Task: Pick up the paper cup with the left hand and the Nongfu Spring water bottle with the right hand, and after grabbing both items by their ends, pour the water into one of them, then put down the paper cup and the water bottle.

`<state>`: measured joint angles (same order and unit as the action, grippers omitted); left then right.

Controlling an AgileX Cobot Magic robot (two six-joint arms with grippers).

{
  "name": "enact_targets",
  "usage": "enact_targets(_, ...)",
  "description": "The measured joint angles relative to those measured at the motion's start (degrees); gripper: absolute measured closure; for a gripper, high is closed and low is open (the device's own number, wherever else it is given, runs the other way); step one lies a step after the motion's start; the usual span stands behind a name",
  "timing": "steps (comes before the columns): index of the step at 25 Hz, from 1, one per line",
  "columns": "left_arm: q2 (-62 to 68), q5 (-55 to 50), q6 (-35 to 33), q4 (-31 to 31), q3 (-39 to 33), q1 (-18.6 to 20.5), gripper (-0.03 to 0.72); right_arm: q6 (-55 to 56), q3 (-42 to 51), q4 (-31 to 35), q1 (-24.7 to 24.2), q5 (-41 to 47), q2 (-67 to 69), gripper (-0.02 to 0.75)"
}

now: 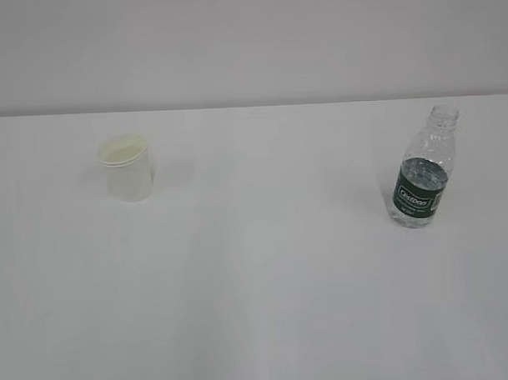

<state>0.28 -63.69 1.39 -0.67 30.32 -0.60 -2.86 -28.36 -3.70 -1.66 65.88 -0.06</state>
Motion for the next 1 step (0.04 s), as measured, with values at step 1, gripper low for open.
enact_targets(1, 0.0, 0.0, 0.0, 0.0, 0.0, 0.0, 0.307, 0.0, 0.0, 0.0, 0.0, 0.0, 0.0, 0.164)
